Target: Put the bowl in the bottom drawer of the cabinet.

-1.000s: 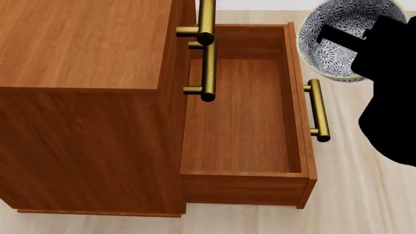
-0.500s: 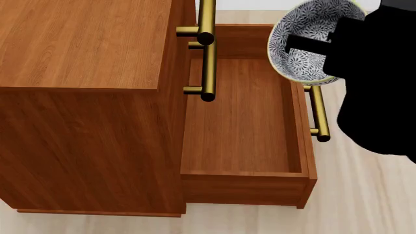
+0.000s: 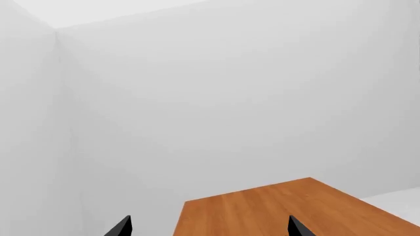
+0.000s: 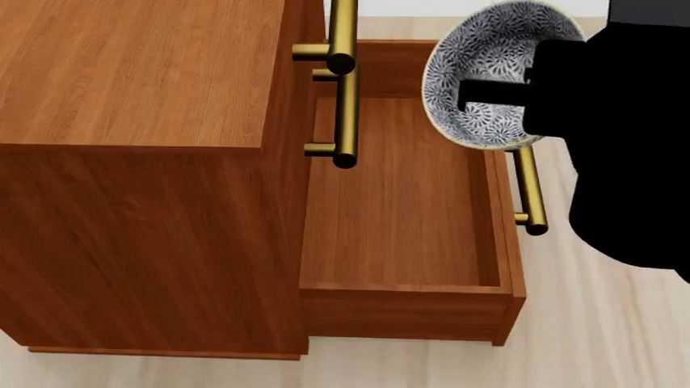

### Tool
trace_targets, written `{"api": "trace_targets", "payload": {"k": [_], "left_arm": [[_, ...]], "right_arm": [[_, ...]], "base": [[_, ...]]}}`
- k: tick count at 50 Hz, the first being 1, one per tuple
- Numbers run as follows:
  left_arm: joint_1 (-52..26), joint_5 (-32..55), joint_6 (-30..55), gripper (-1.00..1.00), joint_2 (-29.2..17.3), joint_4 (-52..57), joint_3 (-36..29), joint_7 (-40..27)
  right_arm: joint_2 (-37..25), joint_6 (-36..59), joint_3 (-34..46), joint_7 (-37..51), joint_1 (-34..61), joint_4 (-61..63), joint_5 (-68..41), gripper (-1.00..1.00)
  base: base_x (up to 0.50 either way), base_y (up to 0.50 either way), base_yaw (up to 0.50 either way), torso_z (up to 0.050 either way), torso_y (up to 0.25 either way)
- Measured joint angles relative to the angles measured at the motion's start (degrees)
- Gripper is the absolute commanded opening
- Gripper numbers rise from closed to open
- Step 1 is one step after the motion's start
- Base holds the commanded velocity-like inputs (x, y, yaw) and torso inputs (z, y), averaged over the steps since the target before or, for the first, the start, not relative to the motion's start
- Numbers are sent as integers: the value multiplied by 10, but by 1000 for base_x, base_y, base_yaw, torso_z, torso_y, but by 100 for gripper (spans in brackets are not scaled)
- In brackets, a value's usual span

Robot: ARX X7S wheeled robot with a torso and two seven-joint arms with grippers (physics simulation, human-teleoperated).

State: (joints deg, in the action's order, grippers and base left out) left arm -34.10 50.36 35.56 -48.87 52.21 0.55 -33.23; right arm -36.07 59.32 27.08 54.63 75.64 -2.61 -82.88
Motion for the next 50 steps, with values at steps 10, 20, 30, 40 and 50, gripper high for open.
{"api": "trace_targets", "payload": {"k": [10, 20, 30, 40, 50], "left_arm": [[-2, -1, 0, 100, -1, 0, -4, -1], [2, -1, -3, 100, -2, 0, -3, -2], [6, -2, -6, 100, -4, -1, -2, -2], [7, -4, -9, 100, -4, -2, -4, -1], [7, -8, -12, 100, -4, -4, -8, 0]], "right_arm": [[-3, 2, 18, -40, 5, -5, 19, -100], [1, 6, 41, -78, 15, -19, 42, -100], [16, 5, 69, -117, 32, -47, 72, -100], [29, -2, 96, -158, 40, -74, 100, -100], [36, -9, 116, -190, 43, -94, 121, -100]], "base": [[0, 0, 0, 0, 1], [0, 0, 0, 0, 0], [0, 0, 0, 0, 1], [0, 0, 0, 0, 0], [0, 0, 0, 0, 1]]}}
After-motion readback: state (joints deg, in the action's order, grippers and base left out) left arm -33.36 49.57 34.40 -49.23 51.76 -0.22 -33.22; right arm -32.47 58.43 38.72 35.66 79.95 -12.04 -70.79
